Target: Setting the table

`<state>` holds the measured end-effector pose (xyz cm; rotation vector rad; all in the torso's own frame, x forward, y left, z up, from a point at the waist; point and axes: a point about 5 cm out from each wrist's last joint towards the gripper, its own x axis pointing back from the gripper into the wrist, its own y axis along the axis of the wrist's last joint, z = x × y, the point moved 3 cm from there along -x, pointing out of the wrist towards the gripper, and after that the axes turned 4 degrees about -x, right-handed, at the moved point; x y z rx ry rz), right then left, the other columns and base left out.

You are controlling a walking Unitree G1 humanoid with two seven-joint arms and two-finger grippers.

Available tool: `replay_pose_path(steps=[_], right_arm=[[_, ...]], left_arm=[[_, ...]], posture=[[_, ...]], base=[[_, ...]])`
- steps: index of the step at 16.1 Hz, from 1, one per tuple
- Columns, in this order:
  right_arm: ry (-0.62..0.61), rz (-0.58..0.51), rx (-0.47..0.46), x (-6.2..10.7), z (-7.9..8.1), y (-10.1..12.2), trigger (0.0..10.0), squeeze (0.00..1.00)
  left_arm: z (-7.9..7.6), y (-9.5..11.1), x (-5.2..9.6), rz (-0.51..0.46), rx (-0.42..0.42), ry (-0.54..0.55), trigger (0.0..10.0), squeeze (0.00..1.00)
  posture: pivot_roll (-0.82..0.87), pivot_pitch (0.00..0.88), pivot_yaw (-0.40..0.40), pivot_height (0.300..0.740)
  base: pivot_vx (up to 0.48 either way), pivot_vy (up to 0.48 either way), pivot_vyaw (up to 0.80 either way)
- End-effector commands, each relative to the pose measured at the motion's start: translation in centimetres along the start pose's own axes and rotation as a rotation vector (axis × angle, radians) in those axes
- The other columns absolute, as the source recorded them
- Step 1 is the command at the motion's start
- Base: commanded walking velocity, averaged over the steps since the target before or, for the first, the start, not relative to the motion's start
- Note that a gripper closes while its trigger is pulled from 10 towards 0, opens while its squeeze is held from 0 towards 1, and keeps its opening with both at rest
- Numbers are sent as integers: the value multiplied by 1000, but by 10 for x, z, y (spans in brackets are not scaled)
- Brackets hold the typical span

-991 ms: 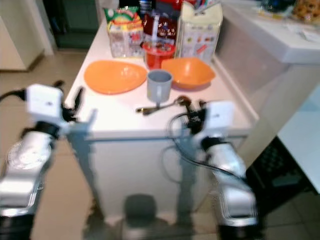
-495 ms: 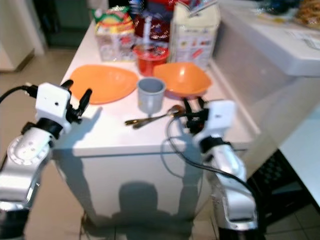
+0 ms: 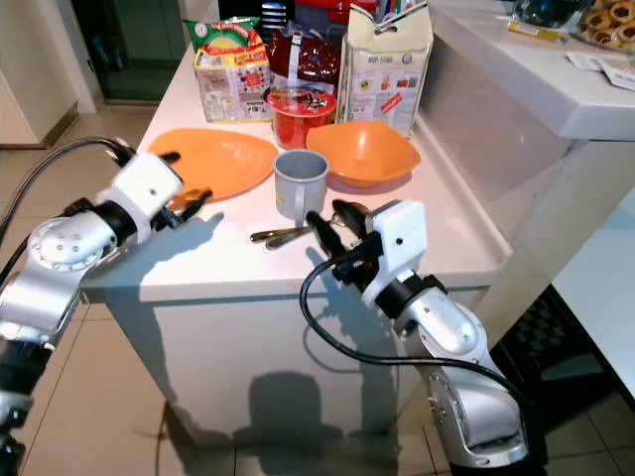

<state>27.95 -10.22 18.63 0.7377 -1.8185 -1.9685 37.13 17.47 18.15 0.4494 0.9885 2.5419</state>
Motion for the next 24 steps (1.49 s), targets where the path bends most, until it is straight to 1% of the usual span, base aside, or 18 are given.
replay_pose_path(steps=[1, 2, 3, 4, 5, 7, 9, 10, 11, 12, 14, 15, 17, 18, 19, 20, 22, 24], right_arm=[[28, 4, -6, 1, 4, 2, 10000, 0], [14, 9, -11, 2, 3, 2, 10000, 0], [1, 11, -21, 2, 2, 2, 10000, 0], [-6, 15, -29, 2, 1, 1, 10000, 0], [-5, 17, -32, 2, 1, 0, 10000, 0], [-1, 23, -41, 1, 2, -2, 10000, 0], [-7, 26, -43, 1, 2, -2, 10000, 0], [-12, 30, -42, 2, 1, -2, 10000, 0], [-17, 33, -40, 4, 0, -2, 10000, 0], [-18, 35, -39, 5, 1, -2, 10000, 0], [-14, 46, -43, 10, 3, -1, 10000, 0], [-10, 50, -44, 11, 4, -1, 10000, 0], [8, 68, -46, 14, 8, -2, 10000, 0], [16, 76, -49, 16, 10, -2, 10000, 0], [22, 84, -52, 17, 11, -3, 10000, 0], [28, 90, -55, 17, 12, -4, 10000, 0], [38, 101, -58, 17, 13, -5, 10000, 0], [43, 106, -57, 17, 13, -5, 10000, 0]], left_arm=[[-1, -2, -4, 23, -40, -46, 10000, 627], [9, -13, -8, 95, 65, 32, 10000, 0], [21, -22, -12, 152, 295, 157, 10000, 0], [33, -23, -18, 136, 505, 259, 10000, 0], [36, -17, -23, 96, 547, 256, 10000, 0], [38, 1, -37, 10, 556, 213, 10000, 0], [37, 11, -48, -17, 599, 191, 10000, 0], [34, 12, -53, 4, 557, 169, 10000, 0], [31, 9, -60, 64, 503, 163, 10000, 0], [33, 7, -62, 95, 477, 180, 10000, 0], [41, 2, -63, 163, 447, 237, 10000, 0], [41, 1, -63, 177, 441, 237, 10000, 0], [39, -6, -62, 225, 411, 216, 10000, 0], [36, -13, -61, 268, 398, 209, 10000, 0], [34, -20, -59, 308, 412, 208, 10000, 0], [32, -24, -57, 325, 425, 209, 10000, 0], [25, -27, -57, 335, 438, 165, 10000, 0], [18, -29, -57, 348, 407, 104, 10000, 0]], posture=[[46, 0, -30, 740], [43, 0, -24, 740], [42, 0, -24, 740], [42, 0, -24, 740], [50, 0, -33, 740], [50, 0, -32, 740], [37, 0, -25, 740], [30, 0, -21, 740], [19, 0, -16, 740], [11, 0, -11, 740], [-6, 0, -3, 740], [-8, 0, -2, 740], [-14, 0, -3, 740], [-15, 0, -6, 740], [-17, 0, -9, 740], [-16, 0, -11, 740], [-15, 3, -13, 740], [-15, 2, -13, 740]], base=[[0, 0, 0], [0, 0, 0], [0, 0, 0], [0, 0, 0], [0, 0, 0], [0, 0, 0], [0, 0, 0], [0, 0, 0], [0, 0, 0], [0, 0, 0], [0, 0, 0], [0, 0, 0], [0, 0, 0], [0, 0, 0], [0, 0, 0], [0, 0, 0], [0, 0, 0], [0, 0, 0]])
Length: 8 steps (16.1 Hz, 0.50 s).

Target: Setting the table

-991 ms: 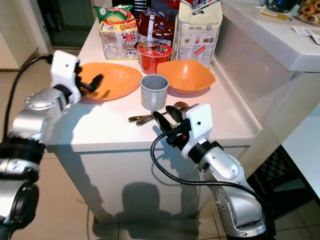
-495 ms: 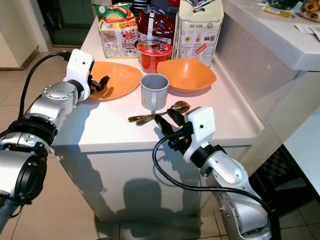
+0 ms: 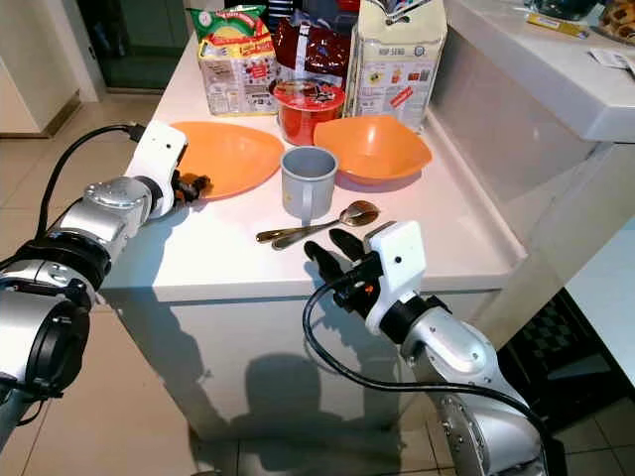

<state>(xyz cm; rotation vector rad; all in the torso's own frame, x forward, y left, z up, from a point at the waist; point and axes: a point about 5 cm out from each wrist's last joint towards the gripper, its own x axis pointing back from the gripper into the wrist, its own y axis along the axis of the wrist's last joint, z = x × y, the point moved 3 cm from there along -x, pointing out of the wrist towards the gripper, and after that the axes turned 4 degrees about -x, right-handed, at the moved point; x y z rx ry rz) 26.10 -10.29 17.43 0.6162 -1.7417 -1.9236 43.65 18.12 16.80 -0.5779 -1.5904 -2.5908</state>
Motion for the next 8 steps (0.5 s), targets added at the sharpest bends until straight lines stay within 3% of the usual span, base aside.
replay_pose_path(steps=[1, 4, 5, 8], right_arm=[[26, -10, 6, 1, 3, 5, 10000, 0], [38, -6, 17, 1, 3, 5, 10000, 0], [42, -8, 21, 0, 3, 5, 10000, 0], [56, -12, 29, -1, 5, 6, 10000, 0]], left_arm=[[-9, -6, 0, 49, -63, -102, 10000, 0], [-18, -21, 5, 126, -210, -258, 10000, 0], [-18, -30, 10, 165, -295, -347, 10000, 0], [-9, -35, 19, 195, -385, -443, 10000, 0]], posture=[[-11, 0, -14, 740], [-7, 0, -13, 740], [3, 0, -17, 740], [15, 0, -24, 740]], base=[[0, 0, 0], [0, 0, 0], [0, 0, 0], [0, 0, 0]])
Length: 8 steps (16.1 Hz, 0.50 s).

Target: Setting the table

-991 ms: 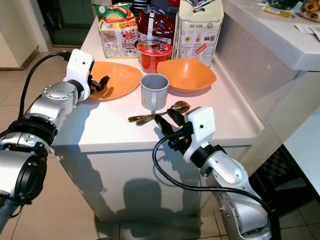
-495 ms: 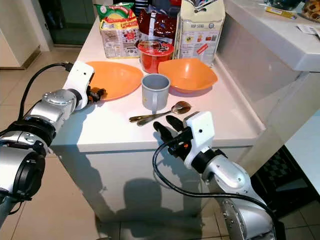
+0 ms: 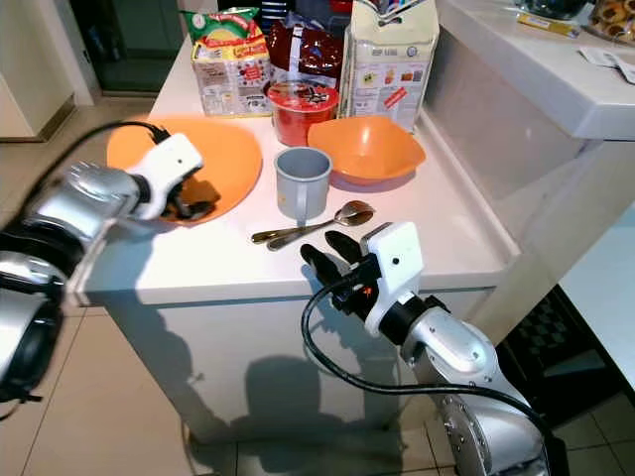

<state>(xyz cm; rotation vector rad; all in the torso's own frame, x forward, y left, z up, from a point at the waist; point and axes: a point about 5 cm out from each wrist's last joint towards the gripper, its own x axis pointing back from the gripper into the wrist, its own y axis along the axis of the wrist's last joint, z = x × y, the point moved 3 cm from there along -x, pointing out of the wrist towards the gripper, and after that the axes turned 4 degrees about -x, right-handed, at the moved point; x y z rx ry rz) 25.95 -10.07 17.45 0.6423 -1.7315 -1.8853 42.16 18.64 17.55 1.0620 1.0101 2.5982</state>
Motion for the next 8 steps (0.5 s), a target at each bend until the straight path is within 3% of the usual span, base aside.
replay_pose_path(steps=[1, 8], right_arm=[[27, -22, 20, -1, 2, 7, 10000, 0], [60, -32, 30, -7, 7, 9, 10000, 0]], left_arm=[[-20, -28, -3, 111, -17, -120, 10000, 0], [-24, -22, 24, 17, -163, -337, 10000, 0]], posture=[[25, 0, -31, 740], [46, 0, -41, 740]], base=[[0, 0, 0], [0, 0, 0]])
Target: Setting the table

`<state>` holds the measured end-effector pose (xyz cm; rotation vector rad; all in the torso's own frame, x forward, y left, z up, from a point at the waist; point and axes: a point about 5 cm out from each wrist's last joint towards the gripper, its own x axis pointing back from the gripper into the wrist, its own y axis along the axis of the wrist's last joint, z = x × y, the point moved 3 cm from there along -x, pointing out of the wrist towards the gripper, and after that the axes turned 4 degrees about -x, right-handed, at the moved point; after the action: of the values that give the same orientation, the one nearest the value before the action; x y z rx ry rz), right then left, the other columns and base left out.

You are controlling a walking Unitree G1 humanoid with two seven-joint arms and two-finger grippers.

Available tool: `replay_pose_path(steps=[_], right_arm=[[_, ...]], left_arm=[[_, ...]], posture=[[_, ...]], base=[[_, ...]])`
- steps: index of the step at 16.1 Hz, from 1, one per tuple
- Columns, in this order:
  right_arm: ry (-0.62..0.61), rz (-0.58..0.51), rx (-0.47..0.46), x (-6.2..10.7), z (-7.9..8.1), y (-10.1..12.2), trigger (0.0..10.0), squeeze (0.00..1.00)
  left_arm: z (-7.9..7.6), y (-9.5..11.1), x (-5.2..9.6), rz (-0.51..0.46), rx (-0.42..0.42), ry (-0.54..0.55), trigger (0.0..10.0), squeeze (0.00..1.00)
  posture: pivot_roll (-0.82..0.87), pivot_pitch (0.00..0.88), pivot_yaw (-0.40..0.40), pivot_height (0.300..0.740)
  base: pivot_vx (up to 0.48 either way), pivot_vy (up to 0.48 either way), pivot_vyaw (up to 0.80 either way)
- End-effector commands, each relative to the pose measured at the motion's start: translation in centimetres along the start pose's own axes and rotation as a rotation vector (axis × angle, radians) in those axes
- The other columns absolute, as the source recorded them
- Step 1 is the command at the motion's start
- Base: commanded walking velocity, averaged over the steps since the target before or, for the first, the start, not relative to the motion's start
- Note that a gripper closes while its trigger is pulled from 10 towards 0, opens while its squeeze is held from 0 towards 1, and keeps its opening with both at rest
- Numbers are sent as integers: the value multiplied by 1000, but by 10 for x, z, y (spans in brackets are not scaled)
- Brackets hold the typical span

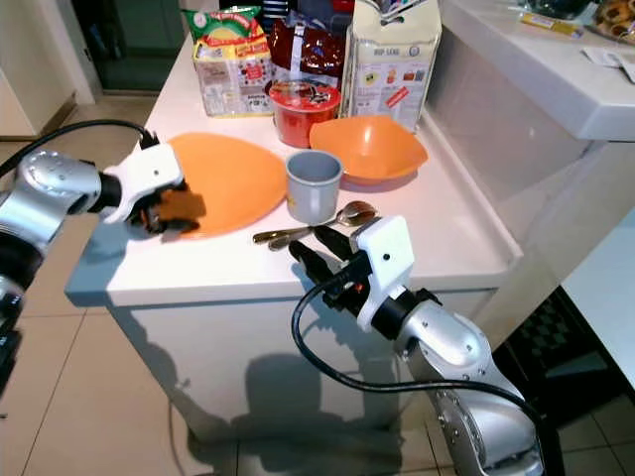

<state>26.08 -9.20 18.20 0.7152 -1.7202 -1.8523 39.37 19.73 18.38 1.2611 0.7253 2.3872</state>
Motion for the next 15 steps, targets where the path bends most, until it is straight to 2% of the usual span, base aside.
replay_pose_path(steps=[1, 3, 4, 7, 9, 11, 12, 13, 15], right_arm=[[12, -10, 9, -1, 0, 2, 10000, 0], [16, -11, 11, -3, 0, 2, 10000, 0], [15, -15, 12, -5, -1, 2, 10000, 0], [10, -23, 15, -7, -2, 3, 10000, 0], [0, -31, 13, -7, -2, 2, 10000, 0], [-5, -34, 9, -6, -2, 1, 10000, 0], [-6, -34, 3, -6, -1, -1, 10000, 0], [-6, -32, -5, -6, 1, -3, 10000, 0], [-5, -28, -24, -5, 4, -8, 10000, 0]], left_arm=[[-17, -13, -7, 50, 16, -96, 10000, 0], [-15, -12, 0, 43, -1, -94, 10000, 0], [-9, -11, 7, 35, -2, -43, 10000, 0], [16, -9, 20, 12, 71, 156, 10000, 0], [35, -6, 43, -44, 152, 287, 10000, 0], [40, -4, 53, -78, 204, 328, 10000, 0], [43, -5, 63, -118, 274, 369, 10000, 0], [42, -11, 72, -154, 397, 409, 10000, 0], [32, -28, 77, -187, 691, 429, 10000, 0]], posture=[[46, 0, -41, 740], [50, 0, -41, 740], [55, 0, -42, 740], [58, 0, -36, 740], [56, 0, -22, 740], [58, 0, -19, 740], [60, 0, -13, 740], [59, 0, -6, 740], [60, 0, -3, 740]], base=[[0, 0, 0], [0, 0, 0], [0, 0, 0], [0, 0, 0], [0, 0, 0], [0, 0, 0], [0, 0, 0], [0, 0, 0], [0, 0, 0]])
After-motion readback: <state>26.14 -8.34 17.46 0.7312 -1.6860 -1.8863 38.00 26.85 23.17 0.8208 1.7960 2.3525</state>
